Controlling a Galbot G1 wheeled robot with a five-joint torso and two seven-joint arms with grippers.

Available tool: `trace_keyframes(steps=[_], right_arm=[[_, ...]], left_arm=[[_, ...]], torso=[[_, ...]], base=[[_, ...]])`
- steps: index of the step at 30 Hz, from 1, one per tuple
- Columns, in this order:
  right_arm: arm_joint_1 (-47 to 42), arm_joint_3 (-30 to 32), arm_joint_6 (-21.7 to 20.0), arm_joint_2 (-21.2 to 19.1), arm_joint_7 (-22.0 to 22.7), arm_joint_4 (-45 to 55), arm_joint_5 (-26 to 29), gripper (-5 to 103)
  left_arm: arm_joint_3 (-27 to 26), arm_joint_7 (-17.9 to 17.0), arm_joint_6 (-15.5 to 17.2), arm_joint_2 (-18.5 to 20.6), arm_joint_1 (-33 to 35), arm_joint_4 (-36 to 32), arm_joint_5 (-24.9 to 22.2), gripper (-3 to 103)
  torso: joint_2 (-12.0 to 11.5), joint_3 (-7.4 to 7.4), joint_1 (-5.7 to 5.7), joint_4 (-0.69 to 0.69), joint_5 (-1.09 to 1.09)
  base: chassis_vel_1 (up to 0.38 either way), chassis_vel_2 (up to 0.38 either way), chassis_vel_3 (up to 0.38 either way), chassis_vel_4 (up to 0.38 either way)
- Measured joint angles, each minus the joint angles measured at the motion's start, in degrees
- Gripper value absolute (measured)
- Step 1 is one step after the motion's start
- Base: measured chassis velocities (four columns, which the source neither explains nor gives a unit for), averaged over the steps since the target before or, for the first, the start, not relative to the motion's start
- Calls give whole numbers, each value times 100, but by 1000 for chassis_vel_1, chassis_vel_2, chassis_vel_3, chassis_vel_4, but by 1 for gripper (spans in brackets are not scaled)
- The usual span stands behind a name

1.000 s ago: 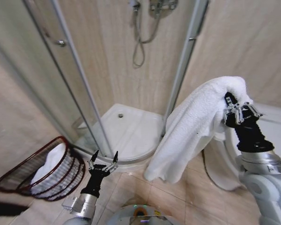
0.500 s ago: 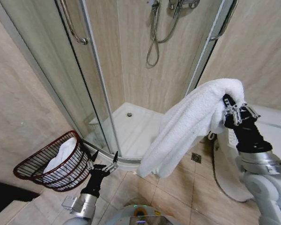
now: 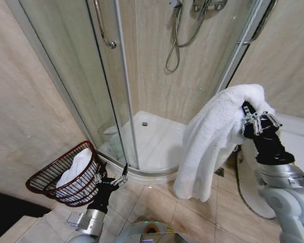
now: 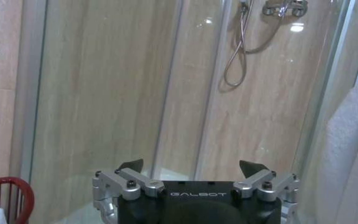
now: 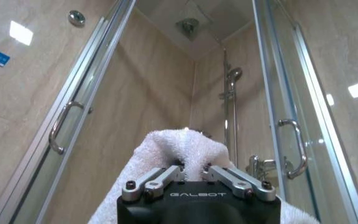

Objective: Discard the used towel into the hamper.

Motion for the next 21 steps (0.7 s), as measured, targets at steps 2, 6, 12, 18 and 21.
trace_keyframes(steps=[2, 6, 12, 18, 21], right_arm=[[-5, 8, 26, -1, -6, 1, 18, 8], [-19, 31, 59, -3, -31, 2, 49, 8], [-40, 39, 62, -3, -49, 11, 58, 8], [-37, 33, 63, -9, -51, 13, 64, 8], [-41, 33, 66, -9, -51, 13, 65, 8]], left_arm=[[1, 0, 0, 0, 0, 0, 1, 100], [1, 0, 0, 0, 0, 0, 0, 100], [1, 0, 0, 1, 0, 0, 0, 100], [1, 0, 0, 1, 0, 0, 0, 100], [1, 0, 0, 1, 0, 0, 0, 100]], torso=[[1, 1, 0, -1, 0], [2, 1, 1, -1, -1], [-12, -7, -5, 0, -3], [-146, -81, -64, -1, -2], [-217, -128, -88, 0, -2]], base=[[0, 0, 0, 0], [0, 0, 0, 0], [0, 0, 0, 0], [0, 0, 0, 0], [0, 0, 0, 0]])
